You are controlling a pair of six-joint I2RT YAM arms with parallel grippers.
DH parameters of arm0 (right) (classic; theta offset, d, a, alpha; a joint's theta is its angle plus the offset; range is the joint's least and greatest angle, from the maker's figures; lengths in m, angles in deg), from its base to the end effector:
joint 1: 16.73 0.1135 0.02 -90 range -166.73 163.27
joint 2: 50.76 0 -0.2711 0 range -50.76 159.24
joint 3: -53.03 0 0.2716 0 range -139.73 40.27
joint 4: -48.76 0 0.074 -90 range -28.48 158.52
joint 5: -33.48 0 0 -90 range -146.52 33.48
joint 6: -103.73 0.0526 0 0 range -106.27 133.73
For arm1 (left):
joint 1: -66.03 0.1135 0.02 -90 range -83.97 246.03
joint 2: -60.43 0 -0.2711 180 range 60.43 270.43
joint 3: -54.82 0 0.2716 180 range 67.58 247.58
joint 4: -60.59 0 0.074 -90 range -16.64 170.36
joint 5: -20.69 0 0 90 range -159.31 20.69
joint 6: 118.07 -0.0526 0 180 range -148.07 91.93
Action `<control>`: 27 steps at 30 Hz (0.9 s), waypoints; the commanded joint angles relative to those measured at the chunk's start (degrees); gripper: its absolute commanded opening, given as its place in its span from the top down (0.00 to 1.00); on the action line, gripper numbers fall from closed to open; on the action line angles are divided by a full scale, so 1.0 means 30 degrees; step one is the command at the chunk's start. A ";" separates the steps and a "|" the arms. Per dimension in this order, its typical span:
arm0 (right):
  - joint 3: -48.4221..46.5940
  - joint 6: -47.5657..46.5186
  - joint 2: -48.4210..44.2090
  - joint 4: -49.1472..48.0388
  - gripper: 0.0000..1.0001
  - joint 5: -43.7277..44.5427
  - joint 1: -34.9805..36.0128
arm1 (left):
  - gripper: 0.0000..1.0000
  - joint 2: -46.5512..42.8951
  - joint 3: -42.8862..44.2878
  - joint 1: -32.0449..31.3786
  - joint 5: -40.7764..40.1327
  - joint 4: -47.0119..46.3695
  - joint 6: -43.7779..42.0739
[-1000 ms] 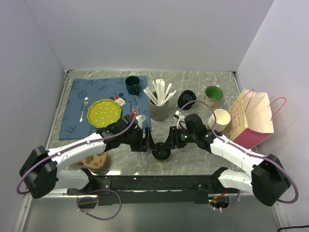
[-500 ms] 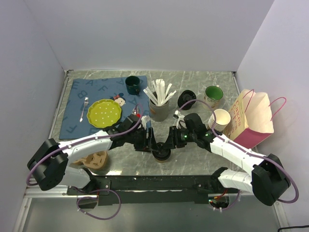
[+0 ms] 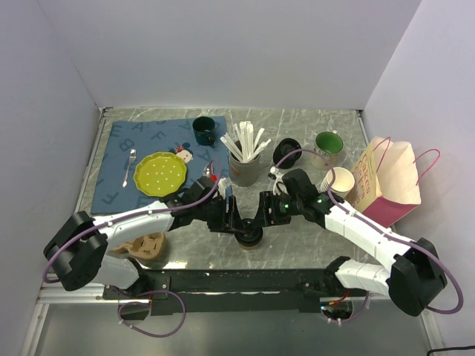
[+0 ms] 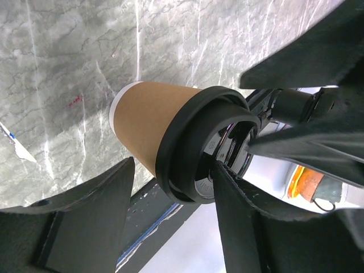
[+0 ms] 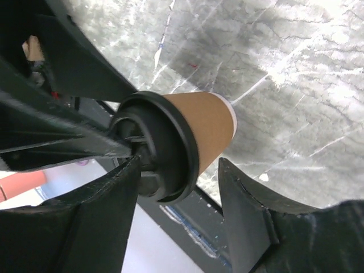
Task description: Pack the takeout coffee
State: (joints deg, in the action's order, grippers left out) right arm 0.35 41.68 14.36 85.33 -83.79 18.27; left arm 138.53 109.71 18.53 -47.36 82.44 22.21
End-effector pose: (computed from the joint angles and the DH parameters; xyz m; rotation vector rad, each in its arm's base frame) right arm 0.1913 0.1633 0.2098 -0.3920 2.5602 1.0371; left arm 0.1885 -0.2348 0.1848 0.1488 2.6642 -1.1680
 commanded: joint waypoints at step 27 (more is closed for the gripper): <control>0.5426 0.7090 -0.5566 -0.3306 0.49 -0.1546 -0.0183 | 0.38 0.0478 -0.1358 -0.0102 -0.1723 0.1133 -0.0237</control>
State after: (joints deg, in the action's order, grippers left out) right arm 16.30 60.52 -2.31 81.49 -88.11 17.99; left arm 138.25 108.05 18.51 -47.08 79.86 23.74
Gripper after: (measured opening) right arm 0.513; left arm 0.621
